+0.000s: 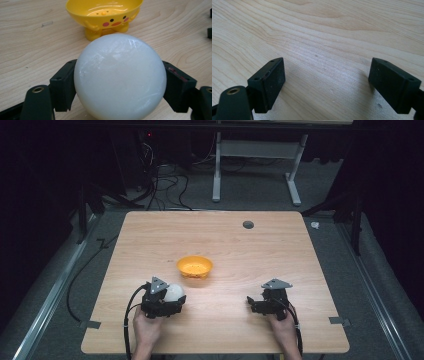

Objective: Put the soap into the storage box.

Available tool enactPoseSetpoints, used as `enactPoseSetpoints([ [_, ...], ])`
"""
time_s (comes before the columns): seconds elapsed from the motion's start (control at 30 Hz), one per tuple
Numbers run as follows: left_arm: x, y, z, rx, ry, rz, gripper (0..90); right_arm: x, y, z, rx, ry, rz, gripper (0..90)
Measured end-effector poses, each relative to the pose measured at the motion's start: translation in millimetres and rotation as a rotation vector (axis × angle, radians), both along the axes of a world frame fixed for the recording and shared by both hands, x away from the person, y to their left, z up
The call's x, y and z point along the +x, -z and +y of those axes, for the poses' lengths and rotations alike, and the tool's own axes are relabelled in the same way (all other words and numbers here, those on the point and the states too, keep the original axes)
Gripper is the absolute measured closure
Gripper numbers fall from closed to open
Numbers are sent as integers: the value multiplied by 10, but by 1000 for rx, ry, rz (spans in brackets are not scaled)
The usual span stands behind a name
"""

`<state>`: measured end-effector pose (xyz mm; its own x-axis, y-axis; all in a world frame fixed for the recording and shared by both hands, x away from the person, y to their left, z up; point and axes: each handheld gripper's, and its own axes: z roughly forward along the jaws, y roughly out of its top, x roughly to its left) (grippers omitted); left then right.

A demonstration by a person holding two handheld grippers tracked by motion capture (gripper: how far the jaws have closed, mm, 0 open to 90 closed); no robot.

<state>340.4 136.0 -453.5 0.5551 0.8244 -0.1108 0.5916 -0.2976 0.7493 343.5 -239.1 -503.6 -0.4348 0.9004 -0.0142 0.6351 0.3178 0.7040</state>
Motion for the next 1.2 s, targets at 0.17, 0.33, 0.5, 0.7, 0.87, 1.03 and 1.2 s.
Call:
enactPoseSetpoints([
  [0.17, 0, -76, -8, 7, 21, 4, 246, 0, -3, 2, -1, 1, 4, 147],
  [0.33, 4, -104, -72, 37, 37, -5, 246, 2, -3, 3, -1, 1, 4, 147],
  [0.5, 18, -138, -143, 32, 59, -5, 246, 2, -2, 2, -1, 0, 3, 147],
  [0.7, 55, -180, -195, 19, 76, -9, 246, 2, -2, 2, -2, -1, 2, 147],
  [0.87, 99, -219, -214, 10, 89, 5, 246, 2, -2, 2, -3, -2, 2, 147],
  [1.03, 175, -275, -225, -13, 85, 5, 246, 2, -2, 2, -2, -2, 2, 147],
  [1.2, 221, -313, -264, -10, 98, -5, 246, 3, -2, 2, -2, -2, 2, 147],
])
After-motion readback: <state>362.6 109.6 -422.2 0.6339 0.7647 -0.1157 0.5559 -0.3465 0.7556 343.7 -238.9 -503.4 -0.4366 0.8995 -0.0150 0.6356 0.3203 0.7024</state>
